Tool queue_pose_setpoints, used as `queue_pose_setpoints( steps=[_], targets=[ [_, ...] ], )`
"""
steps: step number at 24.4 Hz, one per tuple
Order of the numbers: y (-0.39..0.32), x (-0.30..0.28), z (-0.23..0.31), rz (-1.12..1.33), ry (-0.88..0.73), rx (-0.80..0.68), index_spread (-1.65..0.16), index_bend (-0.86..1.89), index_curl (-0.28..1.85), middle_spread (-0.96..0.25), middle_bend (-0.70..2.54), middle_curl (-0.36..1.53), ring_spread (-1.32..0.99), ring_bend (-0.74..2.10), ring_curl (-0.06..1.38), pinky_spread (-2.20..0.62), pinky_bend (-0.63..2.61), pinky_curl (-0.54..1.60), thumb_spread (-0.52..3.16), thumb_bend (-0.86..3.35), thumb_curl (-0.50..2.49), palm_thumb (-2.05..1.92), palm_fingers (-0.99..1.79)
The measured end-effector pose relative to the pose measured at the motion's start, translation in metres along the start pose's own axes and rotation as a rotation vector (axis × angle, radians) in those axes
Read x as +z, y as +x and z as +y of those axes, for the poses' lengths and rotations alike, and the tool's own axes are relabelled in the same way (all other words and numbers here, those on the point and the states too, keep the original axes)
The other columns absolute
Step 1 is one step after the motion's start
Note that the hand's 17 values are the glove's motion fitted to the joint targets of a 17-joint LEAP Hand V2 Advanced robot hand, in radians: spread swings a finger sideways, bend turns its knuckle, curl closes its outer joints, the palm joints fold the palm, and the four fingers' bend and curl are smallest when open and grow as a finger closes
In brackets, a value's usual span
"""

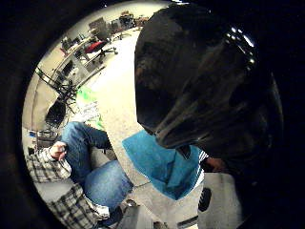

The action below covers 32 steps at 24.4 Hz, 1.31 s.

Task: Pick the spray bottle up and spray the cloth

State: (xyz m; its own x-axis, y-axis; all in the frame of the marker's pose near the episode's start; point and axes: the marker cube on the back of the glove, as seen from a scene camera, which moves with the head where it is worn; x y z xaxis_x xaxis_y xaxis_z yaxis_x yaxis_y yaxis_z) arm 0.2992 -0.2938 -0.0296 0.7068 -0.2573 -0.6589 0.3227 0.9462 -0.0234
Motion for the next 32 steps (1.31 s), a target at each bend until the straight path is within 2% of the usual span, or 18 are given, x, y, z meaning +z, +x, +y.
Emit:
queue_pose_setpoints(
  steps=[9,16,23,32],
  targets=[
    [-0.030,0.012,-0.003,0.008,-0.021,-0.074,-0.28,0.24,0.60,-0.16,0.55,0.51,-0.21,0.59,0.47,-0.21,0.49,0.42,0.23,-0.03,0.82,1.03,1.34],
    [-0.029,0.013,0.000,-0.049,-0.010,-0.048,-0.28,0.24,0.60,-0.16,0.54,0.51,-0.21,0.59,0.47,-0.21,0.49,0.43,0.23,-0.03,0.82,1.03,1.34],
    [-0.012,0.007,0.001,-0.181,0.054,0.069,-0.28,0.24,0.60,-0.16,0.54,0.51,-0.21,0.59,0.47,-0.21,0.49,0.43,0.24,-0.03,0.82,1.02,1.34],
    [0.018,-0.005,0.004,-0.579,0.206,0.336,-0.28,0.24,0.60,-0.16,0.54,0.51,-0.21,0.59,0.47,-0.21,0.49,0.43,0.25,-0.03,0.82,1.02,1.34]
  ],
)
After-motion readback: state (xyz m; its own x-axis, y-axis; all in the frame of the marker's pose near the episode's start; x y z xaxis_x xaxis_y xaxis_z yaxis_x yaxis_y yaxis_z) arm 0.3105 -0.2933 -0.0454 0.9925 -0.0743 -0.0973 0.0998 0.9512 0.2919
